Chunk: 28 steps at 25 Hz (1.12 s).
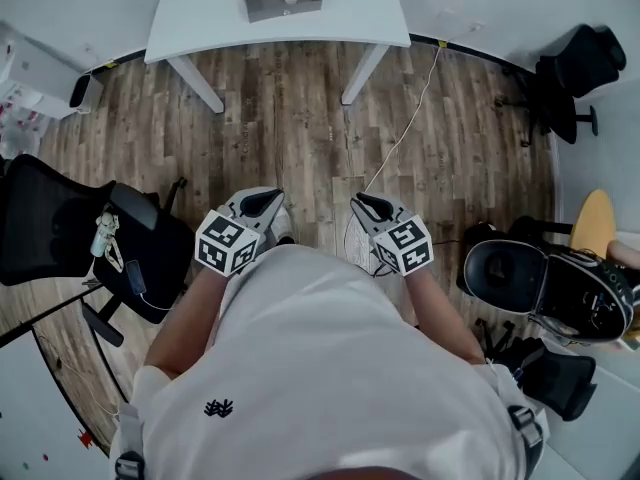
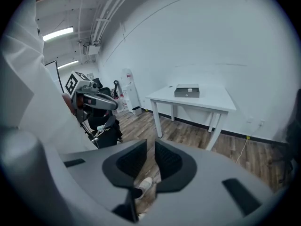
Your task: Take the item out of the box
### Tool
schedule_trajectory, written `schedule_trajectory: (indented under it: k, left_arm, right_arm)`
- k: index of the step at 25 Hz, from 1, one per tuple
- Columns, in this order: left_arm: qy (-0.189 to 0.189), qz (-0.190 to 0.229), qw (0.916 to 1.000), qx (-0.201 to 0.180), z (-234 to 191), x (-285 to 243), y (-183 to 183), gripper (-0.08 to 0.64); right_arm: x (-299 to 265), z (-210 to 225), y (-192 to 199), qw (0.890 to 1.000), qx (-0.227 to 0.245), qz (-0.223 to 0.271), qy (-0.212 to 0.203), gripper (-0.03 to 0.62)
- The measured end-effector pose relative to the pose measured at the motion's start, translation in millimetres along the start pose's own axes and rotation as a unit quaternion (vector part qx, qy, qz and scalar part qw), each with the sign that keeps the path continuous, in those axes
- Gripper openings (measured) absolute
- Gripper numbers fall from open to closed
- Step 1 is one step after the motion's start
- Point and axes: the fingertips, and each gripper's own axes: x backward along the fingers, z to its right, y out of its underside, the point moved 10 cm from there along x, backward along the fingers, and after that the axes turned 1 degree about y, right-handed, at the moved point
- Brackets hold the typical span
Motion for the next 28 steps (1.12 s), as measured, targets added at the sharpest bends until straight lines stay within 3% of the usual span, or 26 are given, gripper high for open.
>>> schedule_trajectory:
  k: [7,16,22,28]
  left_arm:
    - [-0.005,0.023,0.9995,0.020,-59.5,21.4,-11.4,0.008]
    - [-0.038,0.047,0.9974,0.038,-96.2,36.0,-23.4,0.008]
    - [-0.072,0.063,0.9944,0.046,-123.1,32.5,-43.3,0.008]
    - [-0.117,0.074,0.9888,0.056,-156.7,15.4,-73.4,0.008]
  right_arm:
    - [-46.1,0.4,-52.1,1.000,0.025,-0.011,0.006,0.051]
    - [-84.4,10.3,-92.3,0.998,0.051,-0.016,-0.018,0.049]
    - [-118.6,45.0,-117.6,0.997,0.066,-0.012,-0.039,0.049]
    - [-159.0,97.0,-169.8,0.993,0.097,-0.001,-0.064,0.049]
